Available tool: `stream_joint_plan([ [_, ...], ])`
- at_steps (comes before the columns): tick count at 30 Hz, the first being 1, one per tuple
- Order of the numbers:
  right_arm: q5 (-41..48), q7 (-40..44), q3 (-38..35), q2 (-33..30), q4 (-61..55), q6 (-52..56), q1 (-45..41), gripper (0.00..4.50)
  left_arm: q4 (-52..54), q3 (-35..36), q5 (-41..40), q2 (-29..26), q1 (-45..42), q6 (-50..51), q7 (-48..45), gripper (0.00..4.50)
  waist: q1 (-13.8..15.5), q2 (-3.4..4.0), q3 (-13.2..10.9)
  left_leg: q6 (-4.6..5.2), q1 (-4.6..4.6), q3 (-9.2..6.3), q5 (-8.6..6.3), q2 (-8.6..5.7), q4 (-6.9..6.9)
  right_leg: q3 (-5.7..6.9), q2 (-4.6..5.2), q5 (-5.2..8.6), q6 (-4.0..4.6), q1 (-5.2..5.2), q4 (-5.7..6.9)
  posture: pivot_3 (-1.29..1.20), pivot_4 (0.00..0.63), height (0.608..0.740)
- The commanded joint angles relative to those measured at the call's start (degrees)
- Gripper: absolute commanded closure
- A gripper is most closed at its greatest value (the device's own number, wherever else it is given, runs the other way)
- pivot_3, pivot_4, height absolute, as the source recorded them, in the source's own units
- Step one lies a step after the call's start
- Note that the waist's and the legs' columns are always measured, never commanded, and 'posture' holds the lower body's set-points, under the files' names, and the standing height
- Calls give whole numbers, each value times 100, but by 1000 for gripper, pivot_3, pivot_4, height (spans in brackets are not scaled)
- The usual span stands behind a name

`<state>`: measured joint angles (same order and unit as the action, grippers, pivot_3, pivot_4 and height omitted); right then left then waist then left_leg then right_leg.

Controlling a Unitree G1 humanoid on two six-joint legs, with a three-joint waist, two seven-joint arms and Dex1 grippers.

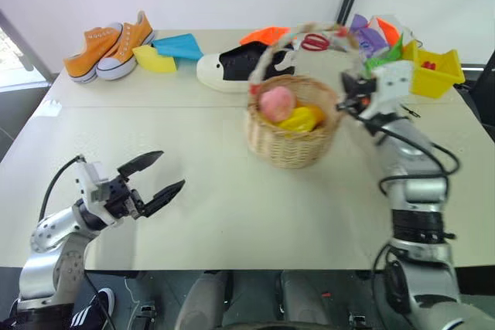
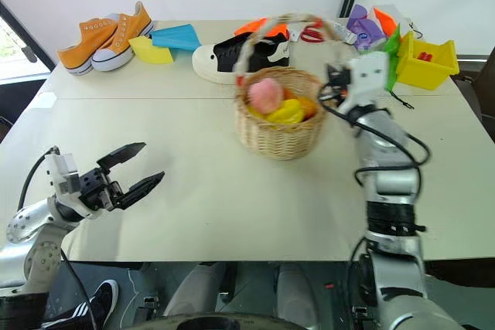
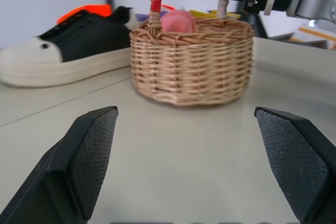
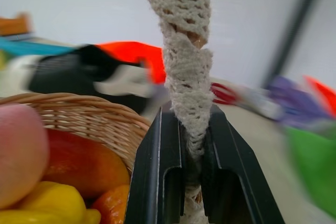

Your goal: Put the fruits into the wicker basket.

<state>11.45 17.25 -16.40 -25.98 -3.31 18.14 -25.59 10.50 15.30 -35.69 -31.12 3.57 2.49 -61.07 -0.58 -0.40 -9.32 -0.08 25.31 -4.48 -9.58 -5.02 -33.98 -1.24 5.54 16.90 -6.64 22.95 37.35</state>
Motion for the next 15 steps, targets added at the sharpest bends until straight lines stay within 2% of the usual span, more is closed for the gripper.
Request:
stream_joint_plan([
  [1, 78, 1, -697, -420, -393, -190, 377, 4480, -149, -236, 82, -52, -231, -46, -229, 0, -10, 7, 1, 0, -2, 0, 0, 1, 0, 1, 0, 0, 0, -4, 0, 0, 150, 740],
  [6, 59, -3, -1348, -954, -407, -287, 1027, 4480, -587, -689, 110, -54, -742, 37, -707, 0, -2, 9, 0, 3, -6, 0, 2, 1, -9, 3, 0, 1, 1, -18, -2, 0, 150, 740],
  [14, 212, -440, -1948, -850, -437, -446, 1503, 4480, -1276, -1042, 273, 172, -1510, -76, -1045, 0, 4, 10, 1, 5, -8, -2, 2, 0, -18, 6, 1, 1, 1, -25, -3, 0, 150, 740],
  [15, 470, -458, -2104, -761, -435, -373, 1475, 4062, -1347, -1054, 290, 186, -1560, -83, -1084, 0, 3, 10, 1, 5, -8, -2, 2, 0, -18, 6, 1, 1, 1, -26, -3, 0, 150, 740],
])
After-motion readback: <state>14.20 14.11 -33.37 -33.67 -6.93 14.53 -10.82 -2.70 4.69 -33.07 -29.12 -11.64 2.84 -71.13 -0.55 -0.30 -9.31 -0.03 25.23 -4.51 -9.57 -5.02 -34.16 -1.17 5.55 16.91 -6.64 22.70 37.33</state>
